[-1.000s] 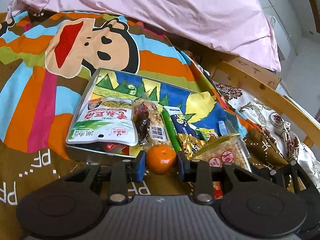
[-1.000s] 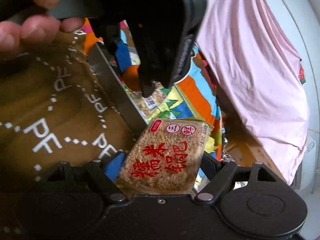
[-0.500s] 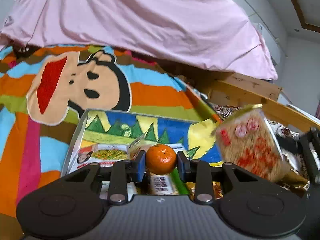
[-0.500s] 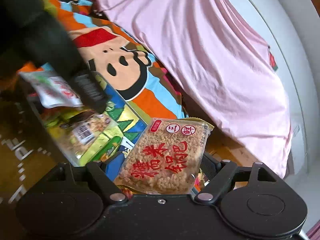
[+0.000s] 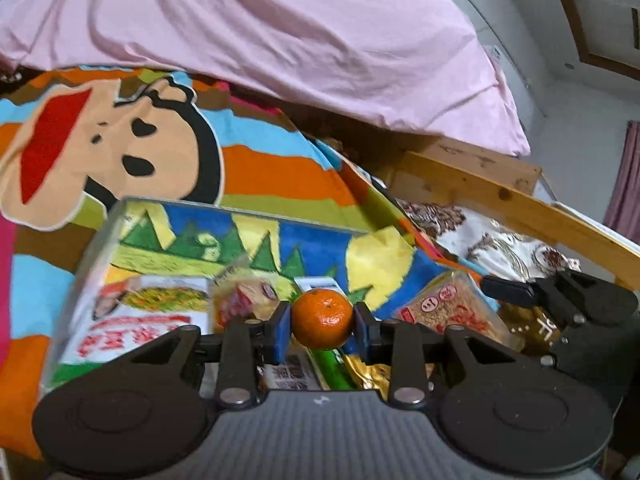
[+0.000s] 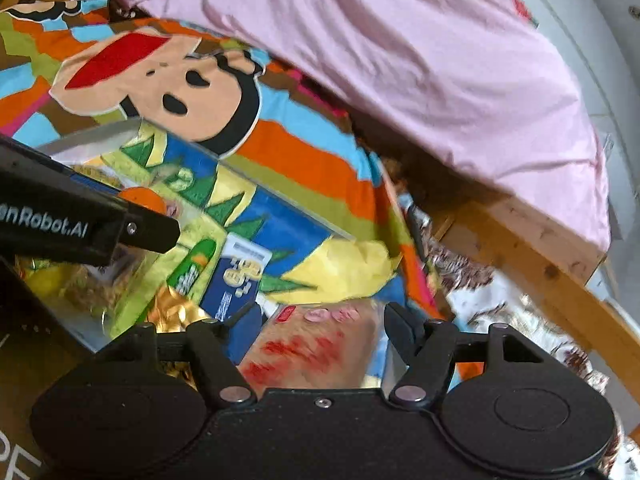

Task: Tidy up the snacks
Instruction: 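Carry the rice cracker pack and orange into the tray and open both tools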

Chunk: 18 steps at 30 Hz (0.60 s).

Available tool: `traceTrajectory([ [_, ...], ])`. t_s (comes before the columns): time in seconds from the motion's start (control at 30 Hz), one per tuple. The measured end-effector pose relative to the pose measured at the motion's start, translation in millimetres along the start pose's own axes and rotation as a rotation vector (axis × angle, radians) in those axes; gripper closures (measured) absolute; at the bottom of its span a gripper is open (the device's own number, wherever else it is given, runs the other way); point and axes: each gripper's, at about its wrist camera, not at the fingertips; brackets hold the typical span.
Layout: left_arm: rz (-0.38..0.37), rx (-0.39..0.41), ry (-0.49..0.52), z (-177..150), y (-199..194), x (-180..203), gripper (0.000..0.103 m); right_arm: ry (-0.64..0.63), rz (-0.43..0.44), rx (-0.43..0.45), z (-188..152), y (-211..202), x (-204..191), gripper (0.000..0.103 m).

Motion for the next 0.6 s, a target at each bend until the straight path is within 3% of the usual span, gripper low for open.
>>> traceTrajectory([
  [0.37,0.007,-0.049,0.02,-6.9,8.2,-0.6,0.066,-0.012,-0.02,-0.015,-3.6,2.9,-1.9,0.023],
  [0.43,-0.001,-0.05,0.017,-6.8,7.8,-0.6,0.062,-0.003,-0.028,-0.021,-4.1,2.3,0.9,0.02],
  [0.5,-0.026,-0.05,0.007,-6.6,6.5,-1.1,0.048,0.01,-0.032,-0.024,-4.6,1.3,3.8,0.018],
  [0.6,-0.041,-0.034,0.023,-8.2,4.3,2.3,0.036,0.015,-0.044,-0.025,-4.9,-1.1,6.8,0.016],
])
Point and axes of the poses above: each gripper's, at about its wrist camera, not at the fingertips, and y roughly the way its jaws point, x to its right, z to its top, and after that the axes turned 15 degrees about -y, right-handed
